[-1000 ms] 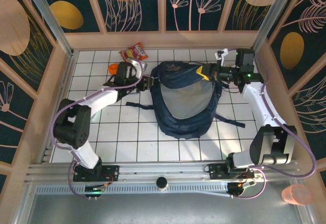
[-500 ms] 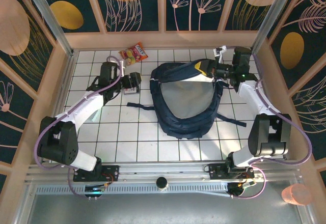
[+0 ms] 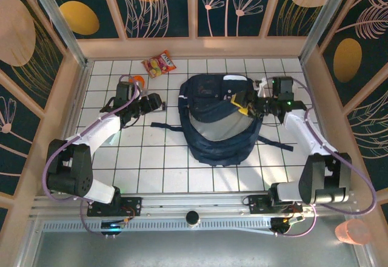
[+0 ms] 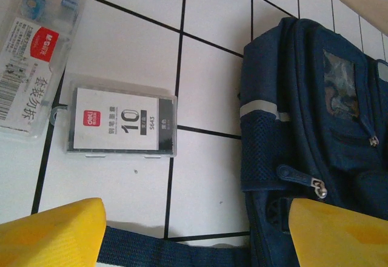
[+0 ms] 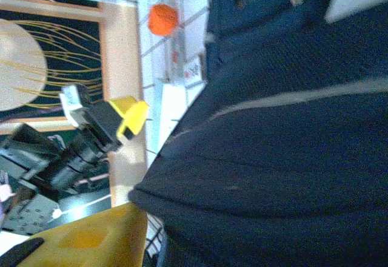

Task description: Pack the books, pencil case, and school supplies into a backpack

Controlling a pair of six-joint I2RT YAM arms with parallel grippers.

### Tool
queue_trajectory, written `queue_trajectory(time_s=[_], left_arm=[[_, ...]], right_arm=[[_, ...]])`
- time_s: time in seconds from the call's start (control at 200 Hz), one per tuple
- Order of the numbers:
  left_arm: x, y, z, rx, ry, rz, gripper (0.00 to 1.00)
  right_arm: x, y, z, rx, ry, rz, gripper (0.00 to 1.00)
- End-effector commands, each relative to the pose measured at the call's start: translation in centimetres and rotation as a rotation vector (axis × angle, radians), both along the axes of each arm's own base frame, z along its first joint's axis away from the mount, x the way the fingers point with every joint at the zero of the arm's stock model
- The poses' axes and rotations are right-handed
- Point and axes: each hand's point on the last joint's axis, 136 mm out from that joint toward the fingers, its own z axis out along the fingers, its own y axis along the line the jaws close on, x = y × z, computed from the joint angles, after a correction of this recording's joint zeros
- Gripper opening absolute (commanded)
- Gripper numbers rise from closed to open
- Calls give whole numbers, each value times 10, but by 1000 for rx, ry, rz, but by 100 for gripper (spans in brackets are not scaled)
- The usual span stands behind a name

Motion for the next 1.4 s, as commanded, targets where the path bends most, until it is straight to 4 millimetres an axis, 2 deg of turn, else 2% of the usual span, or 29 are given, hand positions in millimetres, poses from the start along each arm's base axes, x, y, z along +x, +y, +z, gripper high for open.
queue_trajectory(time_s=[0.0, 0.115, 0.245, 0.38, 0.41, 0.43, 0.606, 0.721, 0.816, 0.911, 1.036, 1.206, 1.236, 1.391], left_arm=[[-7, 0, -3, -35, 40, 17, 79], [-9, 0, -3, -39, 45, 14, 78], [-9, 15, -2, 35, 35, 33, 80], [-7, 51, 5, 231, 3, -37, 84], [-10, 61, 0, 303, 12, -66, 86], [-6, 65, 9, 349, -15, -91, 87], [-15, 115, 8, 771, -2, -256, 94], [-15, 143, 3, 828, 6, -265, 95], [-18, 160, -10, 818, 43, -286, 95], [-22, 176, -32, 841, 125, -321, 95], [-17, 186, -52, 781, 171, -337, 96], [-11, 185, -74, 741, 207, -410, 96], [-12, 188, -88, 741, 249, -419, 96], [-13, 190, -110, 730, 317, -453, 96]], right_arm=[[-27, -12, -28, -81, 120, -66, 52], [-39, -11, -29, -42, 114, -91, 52], [-29, -5, -10, 59, 30, -111, 45], [-13, -2, 7, 86, -33, -119, 29], [-10, -2, 11, 88, -44, -118, 26], [-9, -1, 12, 89, -49, -115, 24], [3, 5, 30, 130, -96, -108, 15], [12, 9, 46, 183, -143, -105, 11], [23, 10, 62, 231, -185, -120, 8], [36, 10, 79, 296, -217, -156, 6], [52, 7, 94, 348, -252, -219, 5], [61, 11, 94, 341, -241, -227, 5], [62, 12, 92, 336, -235, -224, 5], [65, 14, 93, 317, -232, -223, 5]])
